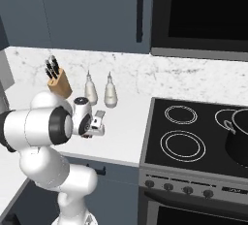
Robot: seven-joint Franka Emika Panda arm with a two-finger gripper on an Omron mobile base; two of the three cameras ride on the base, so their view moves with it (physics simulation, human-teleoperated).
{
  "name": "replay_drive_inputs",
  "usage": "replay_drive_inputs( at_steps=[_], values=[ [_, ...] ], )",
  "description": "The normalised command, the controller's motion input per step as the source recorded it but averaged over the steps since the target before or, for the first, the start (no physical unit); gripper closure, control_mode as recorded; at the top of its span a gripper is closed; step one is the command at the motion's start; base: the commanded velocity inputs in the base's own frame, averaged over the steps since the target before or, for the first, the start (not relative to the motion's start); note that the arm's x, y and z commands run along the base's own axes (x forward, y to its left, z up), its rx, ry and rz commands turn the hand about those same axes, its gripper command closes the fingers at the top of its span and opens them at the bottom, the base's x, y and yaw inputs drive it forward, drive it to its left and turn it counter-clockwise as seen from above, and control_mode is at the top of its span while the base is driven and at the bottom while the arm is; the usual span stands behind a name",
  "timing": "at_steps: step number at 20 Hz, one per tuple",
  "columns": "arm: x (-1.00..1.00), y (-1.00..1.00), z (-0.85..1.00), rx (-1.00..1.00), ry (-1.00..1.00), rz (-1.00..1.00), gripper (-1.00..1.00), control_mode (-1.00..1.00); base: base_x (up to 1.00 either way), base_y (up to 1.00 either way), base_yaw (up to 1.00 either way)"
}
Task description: Put the lime and eggplant in the pot. Retrieve the spatula and lightly stir the vegetables in the pot.
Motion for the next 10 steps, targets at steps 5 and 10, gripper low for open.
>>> replay_drive_inputs(
  at_steps=[5, 10],
  values=[
    [-0.13, -0.15, 0.53, 0.0, 0.0, -0.05, 1.0, -1.0, 0.0, 0.0, 0.0],
    [-0.23, -0.13, 0.84, 0.0, 0.0, 0.0, 1.0, -1.0, 0.0, 0.0, 0.0]
  ],
)
